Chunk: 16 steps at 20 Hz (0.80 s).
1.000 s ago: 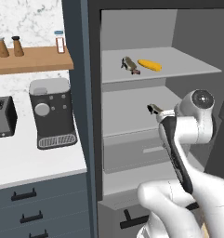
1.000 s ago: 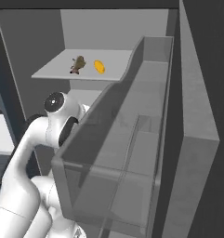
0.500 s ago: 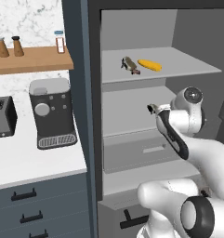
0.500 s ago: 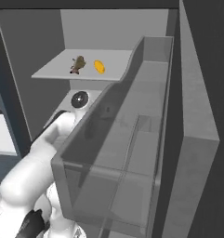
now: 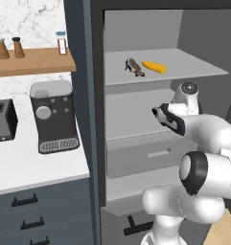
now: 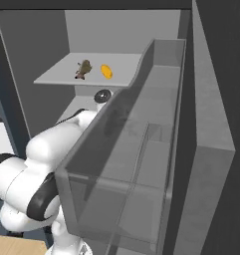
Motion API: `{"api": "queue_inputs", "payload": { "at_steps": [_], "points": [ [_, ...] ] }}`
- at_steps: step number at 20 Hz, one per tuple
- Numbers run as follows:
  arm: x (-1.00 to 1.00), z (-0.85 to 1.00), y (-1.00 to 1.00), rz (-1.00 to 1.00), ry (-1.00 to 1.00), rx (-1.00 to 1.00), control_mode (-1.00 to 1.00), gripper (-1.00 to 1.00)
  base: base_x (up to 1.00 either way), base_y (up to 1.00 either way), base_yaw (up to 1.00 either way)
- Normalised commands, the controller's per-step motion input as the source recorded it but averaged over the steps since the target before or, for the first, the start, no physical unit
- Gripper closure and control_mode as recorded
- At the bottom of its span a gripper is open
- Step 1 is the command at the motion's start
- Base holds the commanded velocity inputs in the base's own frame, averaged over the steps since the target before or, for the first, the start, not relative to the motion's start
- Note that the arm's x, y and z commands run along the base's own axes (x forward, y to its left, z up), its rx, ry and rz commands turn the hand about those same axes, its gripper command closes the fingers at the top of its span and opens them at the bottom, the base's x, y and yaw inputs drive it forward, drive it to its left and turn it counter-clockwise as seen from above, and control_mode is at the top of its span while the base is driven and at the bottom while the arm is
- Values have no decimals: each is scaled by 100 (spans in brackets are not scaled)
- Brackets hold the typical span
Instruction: Place one corn and one fish in each tupperware on the nearby counter, to pack two identical lunches.
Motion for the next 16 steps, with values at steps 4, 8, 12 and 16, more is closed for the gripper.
{"api": "queue_inputs", "payload": {
  "at_steps": [4, 8, 12, 16],
  "points": [
    [41, -52, -6, 7, 16, 0, -100, -100, 0, 0, 0],
    [26, -25, 0, 11, 2, 0, -100, -100, 0, 0, 0],
    [18, -15, 0, 12, 0, 0, -100, -100, 0, 0, 0],
    [31, -24, 0, 9, 0, 0, -100, -100, 0, 0, 0]
  ]
}}
